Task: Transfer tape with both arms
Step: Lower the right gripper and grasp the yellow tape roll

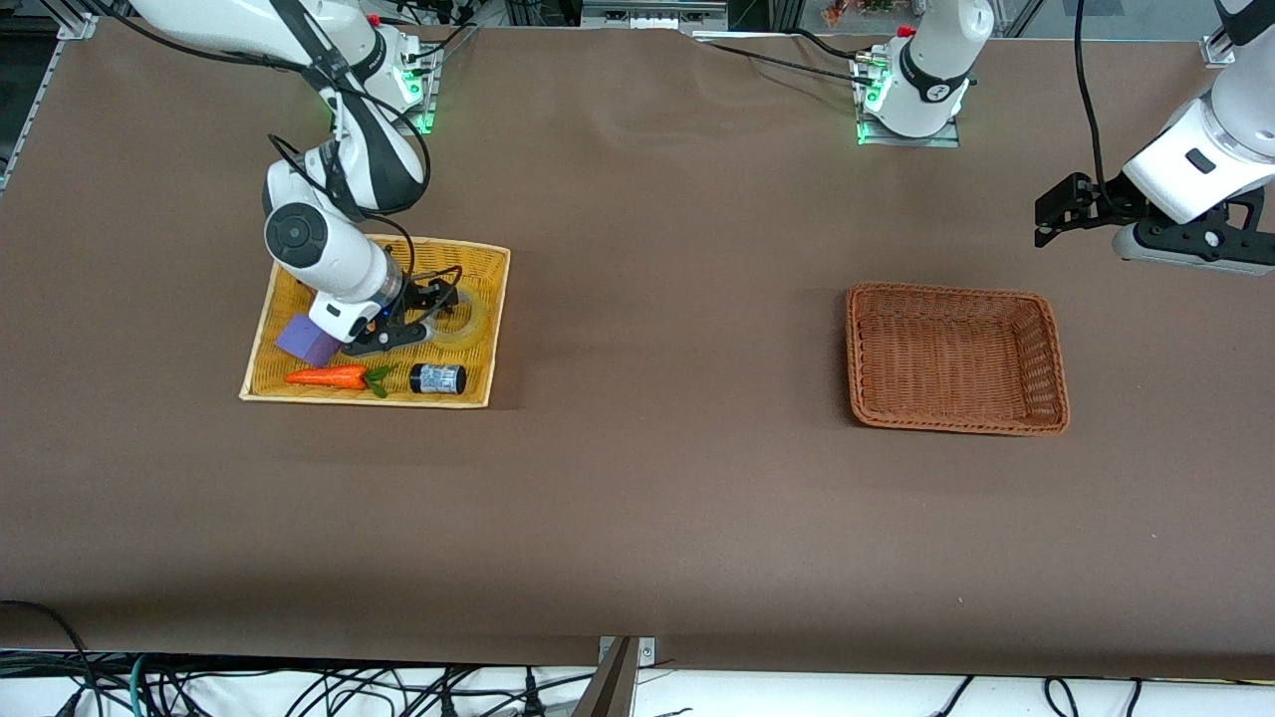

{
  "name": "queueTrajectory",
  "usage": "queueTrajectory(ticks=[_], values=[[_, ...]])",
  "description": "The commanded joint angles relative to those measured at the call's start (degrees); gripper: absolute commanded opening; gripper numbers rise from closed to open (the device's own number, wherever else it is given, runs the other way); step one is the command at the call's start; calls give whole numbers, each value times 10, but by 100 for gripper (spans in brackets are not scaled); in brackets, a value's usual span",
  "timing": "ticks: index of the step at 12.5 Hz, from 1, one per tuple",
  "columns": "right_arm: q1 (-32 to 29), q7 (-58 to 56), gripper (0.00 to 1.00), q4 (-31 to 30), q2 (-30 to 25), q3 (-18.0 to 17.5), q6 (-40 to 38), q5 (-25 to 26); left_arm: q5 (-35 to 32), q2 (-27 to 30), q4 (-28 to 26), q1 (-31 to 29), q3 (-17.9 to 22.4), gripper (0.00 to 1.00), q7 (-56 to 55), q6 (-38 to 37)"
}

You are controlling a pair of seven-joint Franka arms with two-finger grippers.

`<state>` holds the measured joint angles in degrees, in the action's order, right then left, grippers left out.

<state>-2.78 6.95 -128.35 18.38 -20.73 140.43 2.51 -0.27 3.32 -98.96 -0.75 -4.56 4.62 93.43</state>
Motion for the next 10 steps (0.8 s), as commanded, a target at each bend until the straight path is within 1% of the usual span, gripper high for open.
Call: queueTrajectory(ticks=[1, 2, 3, 4, 5, 6, 8, 10], values=[[-1, 13, 77, -2, 6, -2, 15, 20, -16, 0, 10, 0, -2, 100, 4, -12], [-1, 13, 61, -2, 8, -2, 15, 22, -16, 0, 10, 0, -2, 100, 4, -12], [-1, 13, 49, -4, 11, -2, 15, 22, -16, 0, 10, 0, -2, 100, 4, -12], [-1, 13, 34, -7, 11, -2, 15, 22, -16, 0, 10, 0, -2, 100, 4, -12], [-1, 13, 13, -7, 10, -1, 13, 22, -16, 0, 10, 0, -2, 100, 4, -12], [-1, 11, 0, -5, 7, -2, 12, 22, -16, 0, 10, 0, -2, 100, 4, -12], [-3, 7, 0, 7, -15, -2, -2, 22, -16, 0, 10, 0, -2, 100, 5, -12], [-2, 5, 0, 48, -47, -4, -71, 22, -16, 0, 10, 0, -2, 100, 5, -12]])
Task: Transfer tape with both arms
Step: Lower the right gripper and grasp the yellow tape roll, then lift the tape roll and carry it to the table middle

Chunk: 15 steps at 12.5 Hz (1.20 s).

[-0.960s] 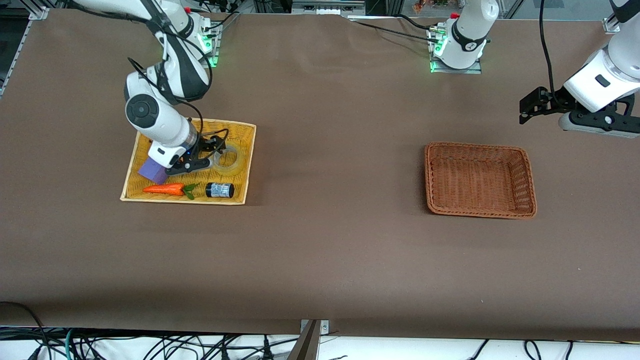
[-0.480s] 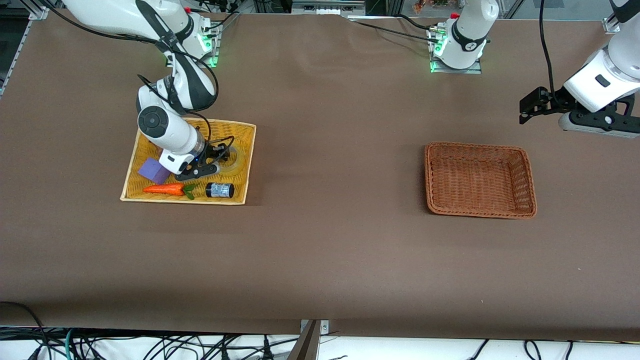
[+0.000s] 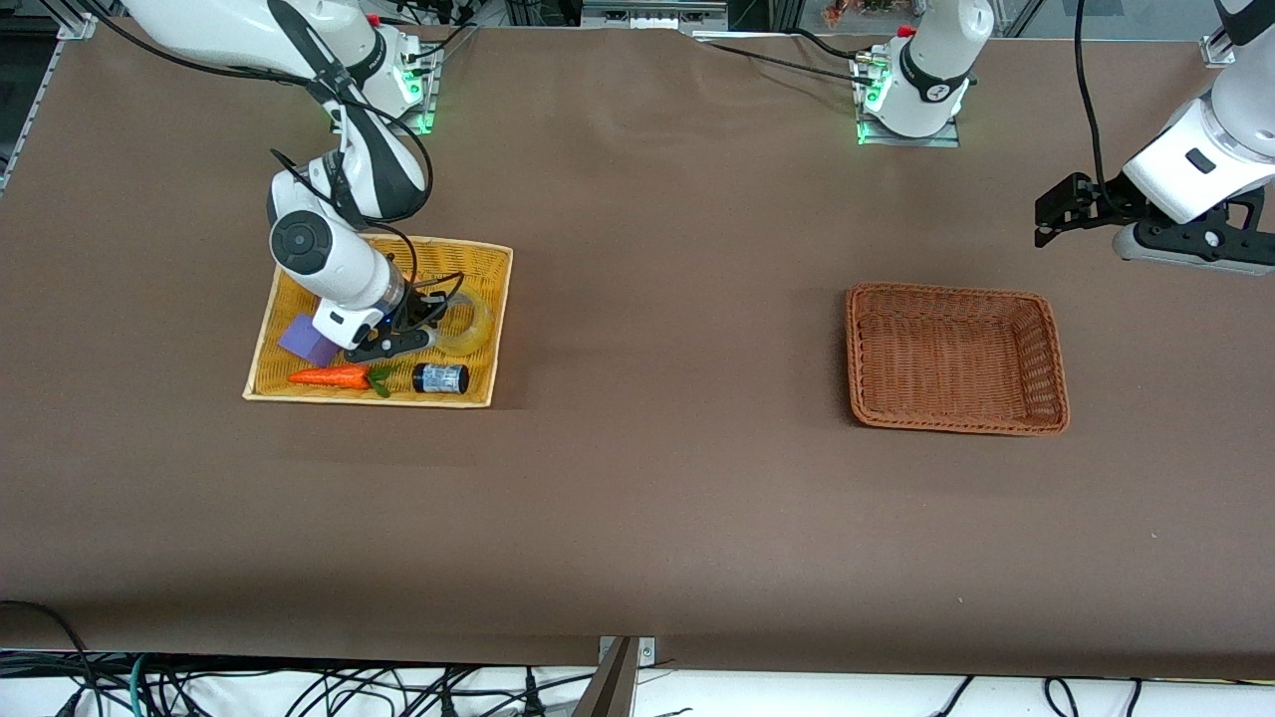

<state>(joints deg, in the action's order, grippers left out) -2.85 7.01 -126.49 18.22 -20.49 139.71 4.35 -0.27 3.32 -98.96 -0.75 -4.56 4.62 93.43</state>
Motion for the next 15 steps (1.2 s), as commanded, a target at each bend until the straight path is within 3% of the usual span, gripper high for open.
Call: queueTrajectory(ticks=[1, 5, 8, 11, 13, 15], values=[[-2, 3, 0, 52, -64, -11, -104, 5, -16, 0, 10, 0, -2, 100, 5, -12], [16, 81, 0, 139, -86, -75, -210, 0, -16, 0, 10, 0, -2, 100, 5, -12], [111, 220, 0, 177, -37, -76, -198, -2, -9, -1, 10, -3, 0, 100, 8, -12], [208, 380, 0, 212, 37, -73, -128, 15, -9, -3, 10, -1, 0, 100, 9, -19], [269, 448, 0, 222, 80, -51, -75, 40, -10, -6, 10, 0, -1, 100, 4, -22], [338, 525, 0, 275, 140, -28, -66, 76, -10, -11, 11, -3, 0, 100, 7, -22]])
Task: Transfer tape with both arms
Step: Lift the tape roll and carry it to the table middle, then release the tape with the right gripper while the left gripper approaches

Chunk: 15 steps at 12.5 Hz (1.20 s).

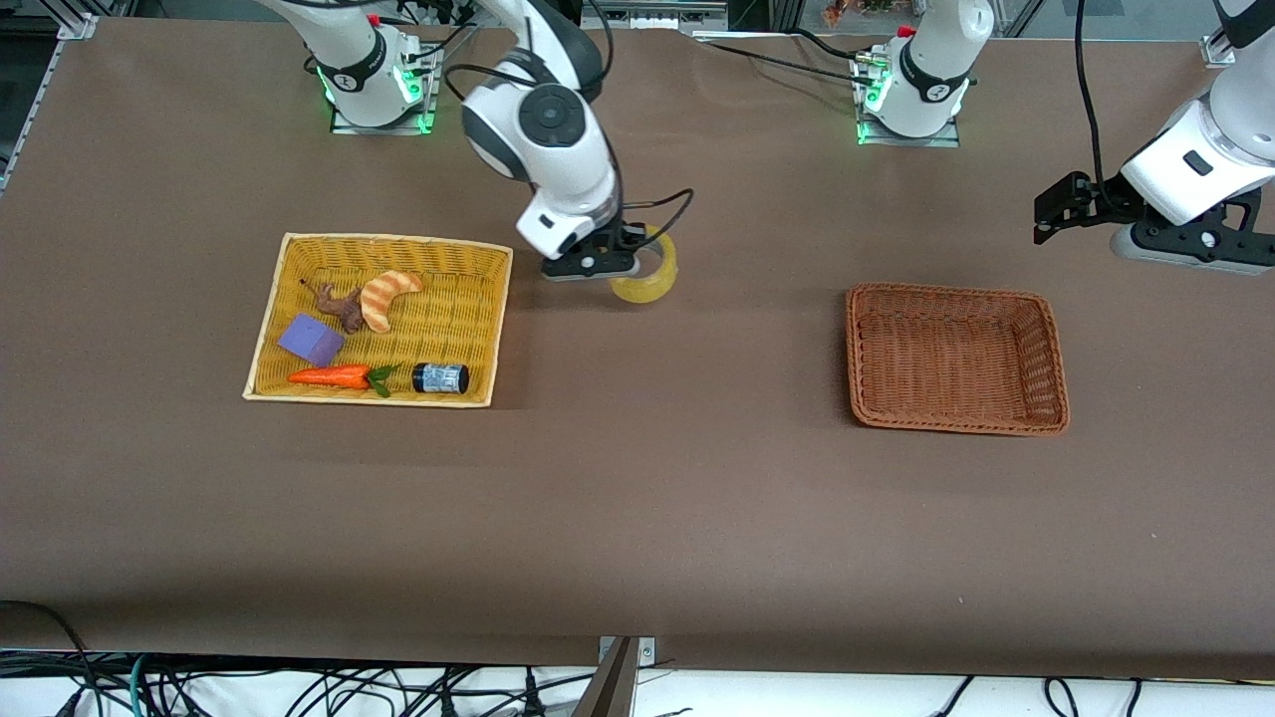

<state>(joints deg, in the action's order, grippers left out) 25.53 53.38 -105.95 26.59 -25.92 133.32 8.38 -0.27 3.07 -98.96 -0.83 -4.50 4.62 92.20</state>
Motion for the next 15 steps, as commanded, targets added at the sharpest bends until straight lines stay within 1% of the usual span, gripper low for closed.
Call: queueTrajectory(ticks=[1, 2, 3, 6, 7, 8, 9, 10, 11, 12, 14, 15], values=[[89, 106, 0, 95, 85, 40, -4, 77, -9, -9, 11, -2, -2, 100, 6, -11], [107, 152, 0, 107, 111, 46, -3, 104, -9, -9, 10, -2, -2, 100, 7, -11], [110, 173, 0, 120, 131, 46, -3, 125, -9, -17, 11, 0, -2, 100, 7, -11], [110, 188, 0, 123, 154, 46, 7, 127, -14, -40, 27, -2, -2, 100, 9, -11], [111, 194, 4, 123, 158, 46, 22, 127, -13, -42, 28, -3, -2, 100, 13, -11], [107, 185, 41, 123, 156, 46, 25, 126, -13, -44, 27, -4, -2, 100, 14, -11], [98, 184, 96, 123, 146, 46, 20, 123, -11, -45, 27, -4, -2, 100, 14, -11], [81, 180, 100, 122, 121, 46, 14, 118, -6, -45, 27, -2, -2, 100, 14, -11], [67, 158, 100, 119, 92, 46, -24, 104, -6, -45, 25, 2, -2, 100, 14, -11], [43, 85, 100, 116, 53, 46, -76, 72, -4, -45, 23, 4, -4, 100, 14, -11], [-39, -94, 100, 75, -51, 46, -146, -34, 38, -45, 18, 4, -11, 100, 13, -11], [-78, -168, 100, 49, -102, 46, -172, -59, 56, -46, 11, 6, -15, 100, 11, -11]])
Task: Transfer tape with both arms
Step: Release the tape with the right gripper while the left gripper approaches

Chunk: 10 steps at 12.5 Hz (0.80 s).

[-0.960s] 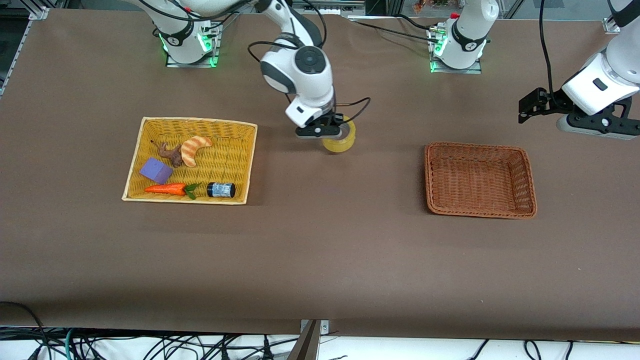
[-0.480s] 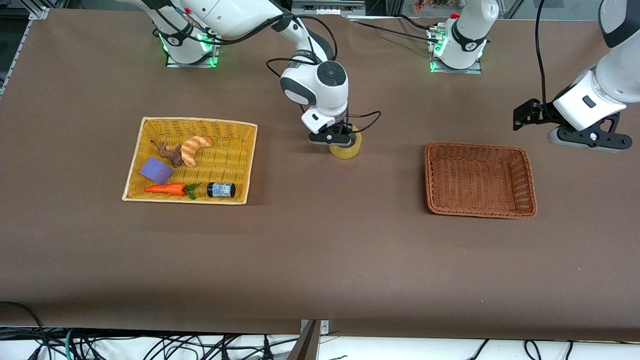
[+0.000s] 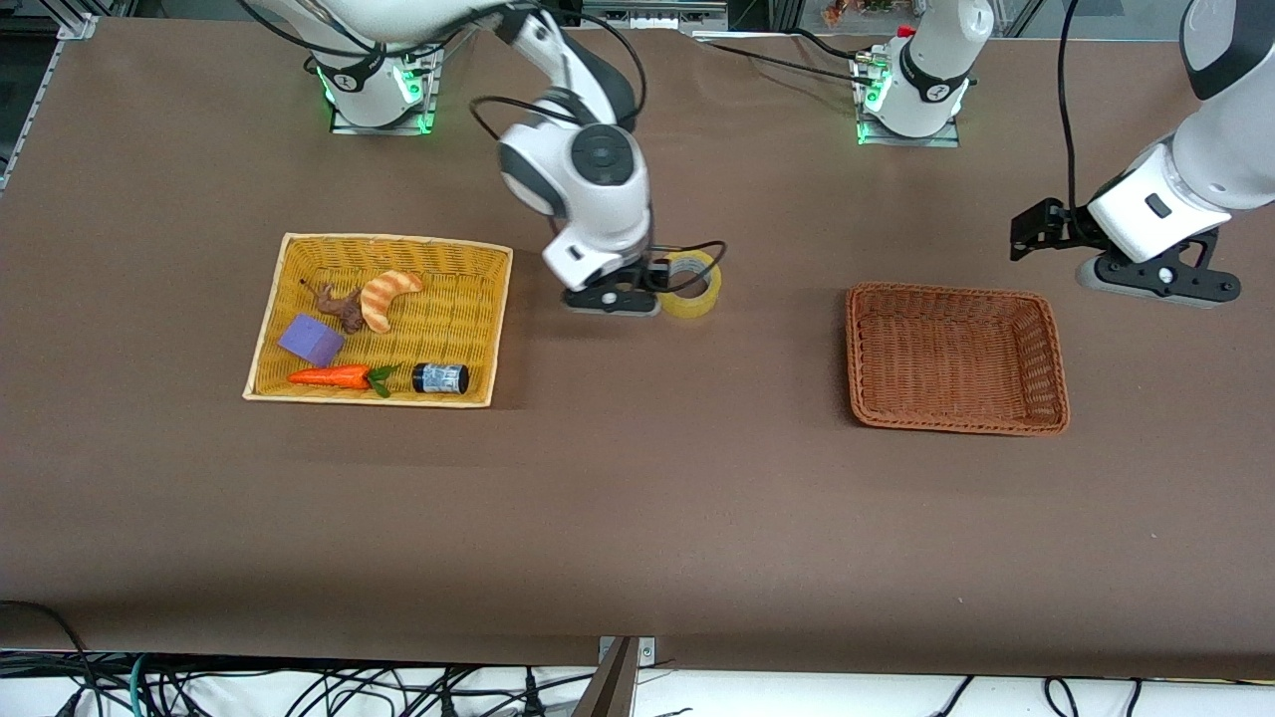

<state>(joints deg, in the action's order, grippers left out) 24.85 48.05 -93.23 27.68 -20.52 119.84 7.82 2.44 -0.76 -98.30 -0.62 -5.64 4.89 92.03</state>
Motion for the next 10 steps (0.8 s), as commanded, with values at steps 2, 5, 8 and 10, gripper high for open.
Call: queueTrajectory(ticks=[2, 5, 8, 10], values=[[-150, -252, 100, -118, -204, -9, -105, -75, 33, -26, -6, 5, -43, 100, 1, 1], [-255, -456, 100, -126, -298, 7, -230, -102, 32, -93, -12, 13, -113, 100, -26, 80], [-257, -582, 100, -127, -325, 94, -255, -101, 21, -173, -14, 38, -173, 100, -76, 128], [-257, -617, 100, -128, -332, 118, -257, -93, -51, -224, -14, 113, -173, 100, -102, 155]])
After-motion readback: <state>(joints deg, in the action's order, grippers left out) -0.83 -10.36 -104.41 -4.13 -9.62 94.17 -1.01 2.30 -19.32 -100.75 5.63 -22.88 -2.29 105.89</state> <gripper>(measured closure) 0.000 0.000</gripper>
